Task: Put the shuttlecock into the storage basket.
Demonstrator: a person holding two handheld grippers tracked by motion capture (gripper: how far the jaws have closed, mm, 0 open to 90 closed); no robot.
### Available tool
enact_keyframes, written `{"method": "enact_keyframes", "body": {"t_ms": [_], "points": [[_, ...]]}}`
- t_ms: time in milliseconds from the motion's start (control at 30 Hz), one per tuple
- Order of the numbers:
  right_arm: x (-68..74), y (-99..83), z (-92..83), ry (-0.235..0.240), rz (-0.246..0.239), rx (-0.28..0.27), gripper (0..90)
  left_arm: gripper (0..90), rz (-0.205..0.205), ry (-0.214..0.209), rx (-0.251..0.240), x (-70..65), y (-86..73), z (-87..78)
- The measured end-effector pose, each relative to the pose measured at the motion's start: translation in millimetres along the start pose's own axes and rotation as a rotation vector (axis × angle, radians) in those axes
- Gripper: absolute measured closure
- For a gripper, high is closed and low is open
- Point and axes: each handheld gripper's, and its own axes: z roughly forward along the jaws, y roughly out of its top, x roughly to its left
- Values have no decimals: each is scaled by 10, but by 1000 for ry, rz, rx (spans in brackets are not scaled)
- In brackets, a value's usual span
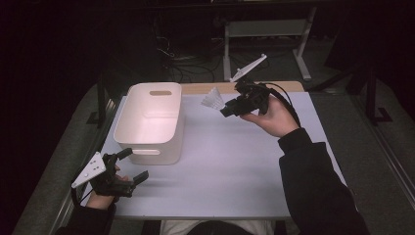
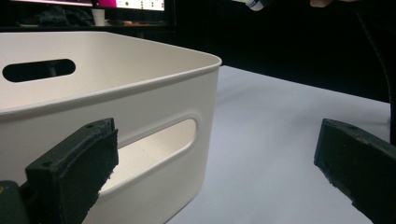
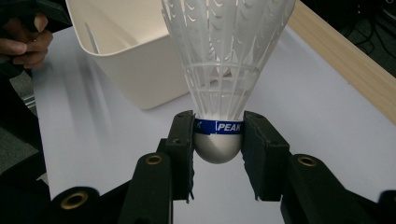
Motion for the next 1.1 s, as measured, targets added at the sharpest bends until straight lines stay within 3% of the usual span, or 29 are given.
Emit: {"method": "enact_keyframes", "body": {"t_ms": [1100], "points": [[202, 392, 288, 57, -62, -12, 639, 0, 0, 0, -2, 0, -1, -2]]}}
